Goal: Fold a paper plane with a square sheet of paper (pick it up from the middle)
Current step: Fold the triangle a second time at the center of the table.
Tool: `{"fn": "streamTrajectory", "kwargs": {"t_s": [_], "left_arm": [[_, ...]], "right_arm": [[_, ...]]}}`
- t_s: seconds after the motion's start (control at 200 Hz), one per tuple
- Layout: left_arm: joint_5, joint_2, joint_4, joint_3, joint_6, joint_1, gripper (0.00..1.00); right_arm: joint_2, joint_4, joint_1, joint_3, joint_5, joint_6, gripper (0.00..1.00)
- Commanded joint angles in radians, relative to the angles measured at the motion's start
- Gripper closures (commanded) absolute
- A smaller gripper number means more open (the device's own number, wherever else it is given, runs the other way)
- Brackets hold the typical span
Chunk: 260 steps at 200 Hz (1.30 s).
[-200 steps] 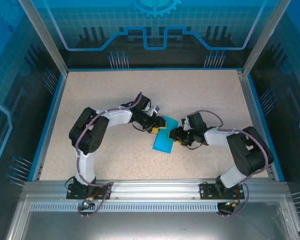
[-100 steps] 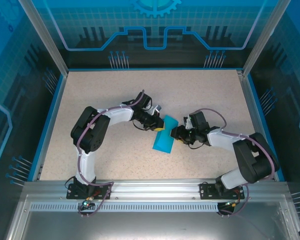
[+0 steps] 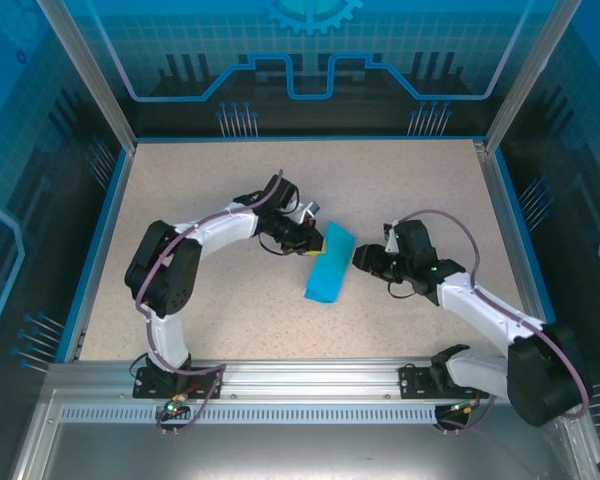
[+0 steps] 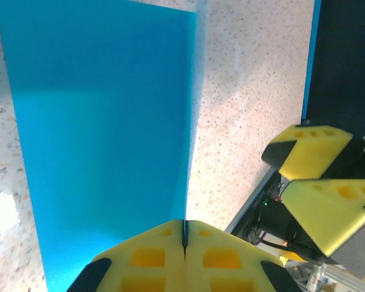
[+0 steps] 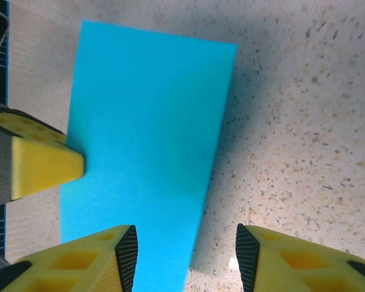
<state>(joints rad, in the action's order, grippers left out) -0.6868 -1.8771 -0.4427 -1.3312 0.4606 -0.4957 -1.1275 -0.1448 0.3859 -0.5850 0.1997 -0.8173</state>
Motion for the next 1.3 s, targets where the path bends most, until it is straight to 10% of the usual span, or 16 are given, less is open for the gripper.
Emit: {"fn": "streamTrajectory", "kwargs": {"t_s": [0.0, 0.315, 0.715, 1.295], "left_arm": [[0.062, 0.070, -0.194, -0.069, -0.095, 0.015, 1.00], [0.235, 0.131, -0.431, -0.220, -0.177, 0.014, 1.00], [0.159, -0.024, -0.223, -0.116, -0.080, -0.007, 1.00], [0.175, -0.063, -0.152, -0.039, -0.066, 0.011, 0.93]], "right_arm": [[0.068, -0.068, 0.002, 0.033, -0.094, 0.010, 0.49], [0.181, -0.104, 0.002, 0.094, -0.195, -0.037, 0.46], [0.218, -0.050, 0.039, 0.083, -0.125, 0.042, 0.32], [-0.197, -0.098, 0.543, -0.250, -0.387, 0.221, 0.28]]}}
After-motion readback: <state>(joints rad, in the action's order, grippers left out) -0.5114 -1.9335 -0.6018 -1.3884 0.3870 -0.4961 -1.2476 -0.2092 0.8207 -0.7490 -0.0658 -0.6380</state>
